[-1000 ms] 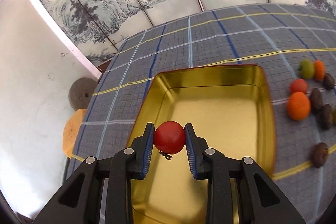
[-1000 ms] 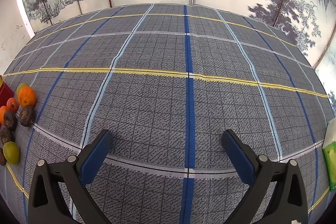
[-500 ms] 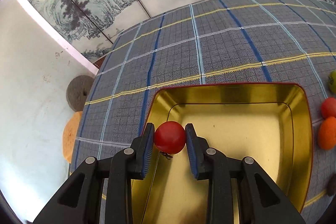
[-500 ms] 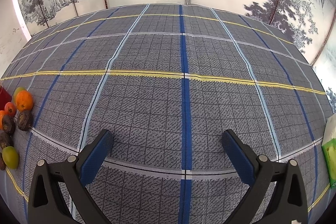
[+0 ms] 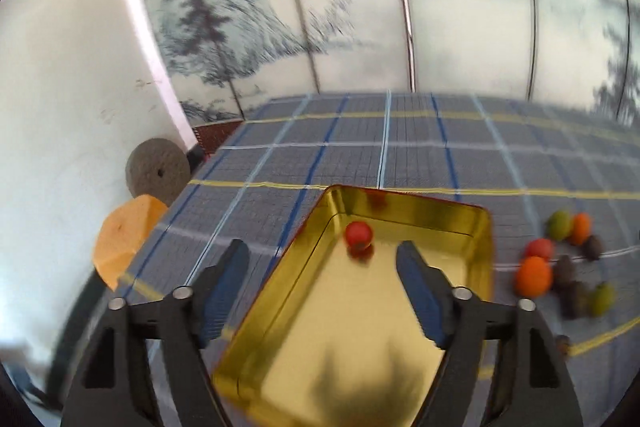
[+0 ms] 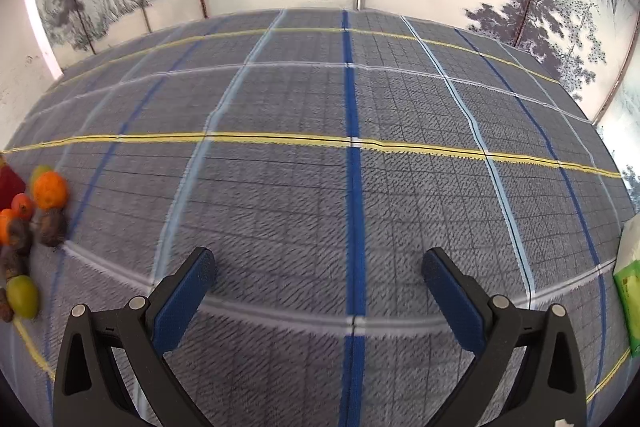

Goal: Organize fruits
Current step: 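Carry the red tomato over the gold tin and release it inside, then grasp a dark brown fruit with the right gripper and drop it into the tin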

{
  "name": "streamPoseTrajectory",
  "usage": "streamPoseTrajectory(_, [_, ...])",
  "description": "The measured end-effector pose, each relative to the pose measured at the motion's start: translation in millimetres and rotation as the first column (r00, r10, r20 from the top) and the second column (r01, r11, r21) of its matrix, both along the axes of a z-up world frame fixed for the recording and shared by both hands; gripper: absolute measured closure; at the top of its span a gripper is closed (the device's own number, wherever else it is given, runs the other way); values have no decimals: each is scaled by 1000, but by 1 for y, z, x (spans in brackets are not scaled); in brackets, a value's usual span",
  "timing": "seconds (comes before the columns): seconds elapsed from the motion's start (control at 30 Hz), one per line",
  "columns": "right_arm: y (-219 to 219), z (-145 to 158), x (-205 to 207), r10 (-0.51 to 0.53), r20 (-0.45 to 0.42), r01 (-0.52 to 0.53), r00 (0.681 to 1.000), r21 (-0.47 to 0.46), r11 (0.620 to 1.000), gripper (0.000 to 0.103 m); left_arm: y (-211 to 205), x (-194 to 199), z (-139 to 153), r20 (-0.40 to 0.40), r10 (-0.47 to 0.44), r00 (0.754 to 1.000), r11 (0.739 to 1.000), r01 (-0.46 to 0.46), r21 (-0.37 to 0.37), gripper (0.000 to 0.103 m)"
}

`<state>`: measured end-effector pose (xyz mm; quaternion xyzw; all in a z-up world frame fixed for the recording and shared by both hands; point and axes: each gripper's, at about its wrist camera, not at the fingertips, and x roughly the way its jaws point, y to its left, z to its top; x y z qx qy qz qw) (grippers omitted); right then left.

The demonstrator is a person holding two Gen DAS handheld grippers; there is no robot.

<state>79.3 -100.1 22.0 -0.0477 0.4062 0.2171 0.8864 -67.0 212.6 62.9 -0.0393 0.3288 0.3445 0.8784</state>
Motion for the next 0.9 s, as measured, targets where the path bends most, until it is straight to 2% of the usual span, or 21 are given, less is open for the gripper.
streamPoseTrajectory(0.07, [5, 23, -32, 66, 57, -70, 996, 79, 994, 0, -18, -28, 2, 28, 3, 1000, 999, -2, -33, 24])
streamPoseTrajectory(0.13, [17, 45, -68, 180, 98, -194, 979, 156, 969, 0, -34, -60, 2, 87, 8, 996, 997, -1, -81, 24])
streamPoseTrajectory(0.17, [33, 61, -98, 314, 112, -331, 943, 220, 918, 0, -44, -77, 1, 107, 21, 994, 996, -12, -93, 24])
streamPoseTrajectory(0.2, [43, 66, -111, 380, 109, -395, 919, 243, 886, 0, -51, -87, -1, 109, 36, 993, 995, -26, -95, 22])
streamPoseTrajectory(0.23, [63, 72, -133, 488, 103, -497, 867, 259, 828, 0, -59, -99, -4, 107, 60, 992, 993, -49, -108, 22])
streamPoseTrajectory(0.27, [81, 74, -150, 549, 101, -557, 829, 234, 797, 0, -65, -109, -8, 107, 74, 991, 990, -60, -127, 21])
streamPoseTrajectory(0.37, [131, 65, -180, 662, 67, -664, 746, 156, 732, 1, -75, -130, -17, 122, 118, 985, 971, -89, -220, 21])
streamPoseTrajectory(0.4, [146, 59, -183, 683, 47, -681, 729, 146, 718, 10, -80, -136, -20, 139, 135, 981, 964, -98, -248, 21])
streamPoseTrajectory(0.43, [157, 54, -182, 690, 24, -685, 723, 148, 713, 31, -87, -145, -21, 153, 149, 977, 960, -106, -258, 21])
streamPoseTrajectory(0.5, [180, 43, -182, 691, -14, -684, 723, 124, 719, 54, -108, -154, -20, 174, 154, 973, 970, -116, -215, 21])
streamPoseTrajectory(0.6, [204, 30, -190, 679, -52, -674, 733, 84, 734, 54, -134, -162, -19, 193, 103, 976, 982, -69, -176, 21])
streamPoseTrajectory(0.67, [206, 25, -189, 656, -59, -654, 752, 56, 754, 54, -145, -165, -17, 193, 74, 978, 986, -43, -160, 21])
streamPoseTrajectory(0.73, [211, 19, -185, 648, -77, -647, 757, 47, 761, 54, -152, -168, -16, 198, 50, 979, 990, -23, -138, 18])
streamPoseTrajectory(0.8, [214, 12, -181, 646, -98, -648, 757, 24, 762, 54, -158, -169, -15, 193, 39, 980, 994, -18, -110, 7])
streamPoseTrajectory(0.9, [225, 4, -183, 654, -118, -658, 748, 1, 753, 54, -160, -174, -13, 221, 13, 975, 993, 13, -118, 3])
